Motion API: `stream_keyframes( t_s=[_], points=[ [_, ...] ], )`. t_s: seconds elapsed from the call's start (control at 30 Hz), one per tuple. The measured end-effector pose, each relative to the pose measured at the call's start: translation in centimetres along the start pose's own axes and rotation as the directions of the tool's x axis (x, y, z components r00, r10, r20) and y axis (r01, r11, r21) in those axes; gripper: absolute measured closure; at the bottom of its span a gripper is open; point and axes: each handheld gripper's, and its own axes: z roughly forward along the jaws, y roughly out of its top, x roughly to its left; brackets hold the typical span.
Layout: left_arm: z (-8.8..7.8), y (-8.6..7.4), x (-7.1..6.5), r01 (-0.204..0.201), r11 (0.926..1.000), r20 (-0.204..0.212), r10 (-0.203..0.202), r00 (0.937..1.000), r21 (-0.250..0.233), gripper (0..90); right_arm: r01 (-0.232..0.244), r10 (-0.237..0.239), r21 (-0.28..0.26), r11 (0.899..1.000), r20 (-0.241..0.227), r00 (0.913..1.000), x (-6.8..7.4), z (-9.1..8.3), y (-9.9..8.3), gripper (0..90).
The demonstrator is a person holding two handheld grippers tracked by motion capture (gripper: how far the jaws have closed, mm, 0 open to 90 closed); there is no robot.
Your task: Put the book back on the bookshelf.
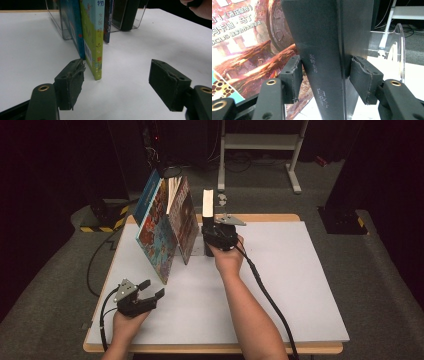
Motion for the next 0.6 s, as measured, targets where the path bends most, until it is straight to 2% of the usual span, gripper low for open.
stream_keyframes(
  t_s=[0.2,0.37,0.5,0.6],
  points=[
    [0.0,0.0,0.0,-0.002,1.0000,-0.009,0.002,1.0000,-0.002,27.6,-0.005,0.005,0.002,1.000,-0.012,0.9999,-0.1,-0.3,0.0,42.5],
    [-0.2,-0.1,0.3,0.001,1.0000,-0.021,-0.001,0.9998,-0.003,26.5,0.015,-0.015,-0.008,1.000,-0.055,0.9984,-0.1,-2.2,-0.9,37.1],
    [-0.5,-0.1,0.5,-0.004,1.0000,-0.028,0.004,0.9996,-0.001,24.6,0.045,-0.043,0.031,0.998,-0.065,0.9970,-1.3,-4.7,-3.3,34.8],
    [-0.7,0.0,0.6,-0.011,0.9999,-0.042,0.011,0.9991,0.000,24.3,0.073,-0.071,0.083,0.994,-0.024,0.9972,-3.3,-7.4,-6.4,34.0]
  ],
)
